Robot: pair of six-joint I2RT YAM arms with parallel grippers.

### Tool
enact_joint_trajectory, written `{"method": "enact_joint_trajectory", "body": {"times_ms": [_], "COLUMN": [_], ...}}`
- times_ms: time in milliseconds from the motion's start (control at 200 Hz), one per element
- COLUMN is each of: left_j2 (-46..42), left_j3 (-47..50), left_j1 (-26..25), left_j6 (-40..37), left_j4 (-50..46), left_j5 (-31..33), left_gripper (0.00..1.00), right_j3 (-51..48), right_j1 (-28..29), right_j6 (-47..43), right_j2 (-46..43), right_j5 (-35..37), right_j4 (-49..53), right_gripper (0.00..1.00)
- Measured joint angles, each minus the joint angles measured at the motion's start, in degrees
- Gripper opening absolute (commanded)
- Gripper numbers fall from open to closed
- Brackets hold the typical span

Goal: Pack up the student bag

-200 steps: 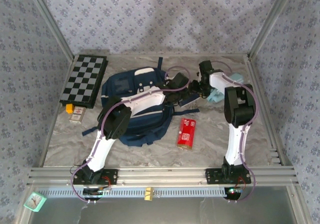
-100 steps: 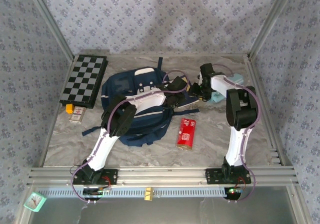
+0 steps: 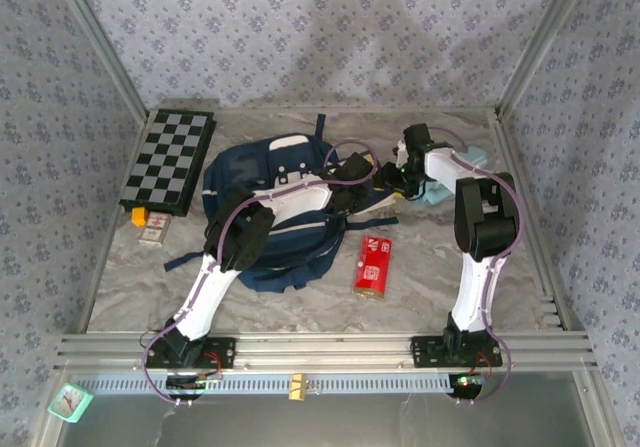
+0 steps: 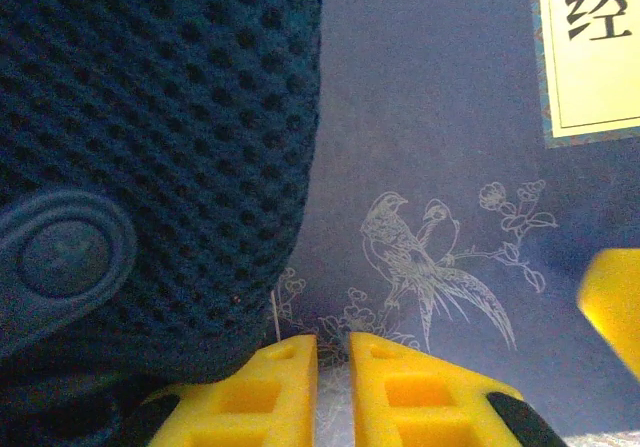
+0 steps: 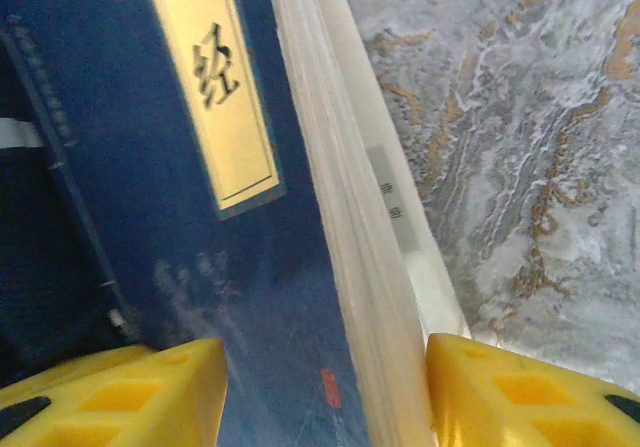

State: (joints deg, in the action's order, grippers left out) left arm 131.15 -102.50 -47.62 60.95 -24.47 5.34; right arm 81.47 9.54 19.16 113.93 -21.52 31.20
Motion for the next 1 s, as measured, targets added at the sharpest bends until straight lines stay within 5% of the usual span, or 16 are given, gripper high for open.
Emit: {"method": "enact_joint_trajectory", "body": {"times_ms": [545, 1000], "left_j2": [0.13, 0.15], "left_j3": [0.00, 0.00], "left_j1": [0.00, 0.00], "left_j6": [0.11, 0.22], "left_j4": [0.02, 0.02], "left_j5": [0.02, 0.02], "left_gripper": [0.16, 0.16], "right_j3": [-0.33, 2.64], "right_j1": [-1.20, -1.33], "right_j6": [-0.72, -0.83], "right_j2": [-4.72, 4.39], "right_j5": [-4.66, 2.71], "right_j4": [0.15, 2.71], "right_gripper": [0.48, 0.56]}}
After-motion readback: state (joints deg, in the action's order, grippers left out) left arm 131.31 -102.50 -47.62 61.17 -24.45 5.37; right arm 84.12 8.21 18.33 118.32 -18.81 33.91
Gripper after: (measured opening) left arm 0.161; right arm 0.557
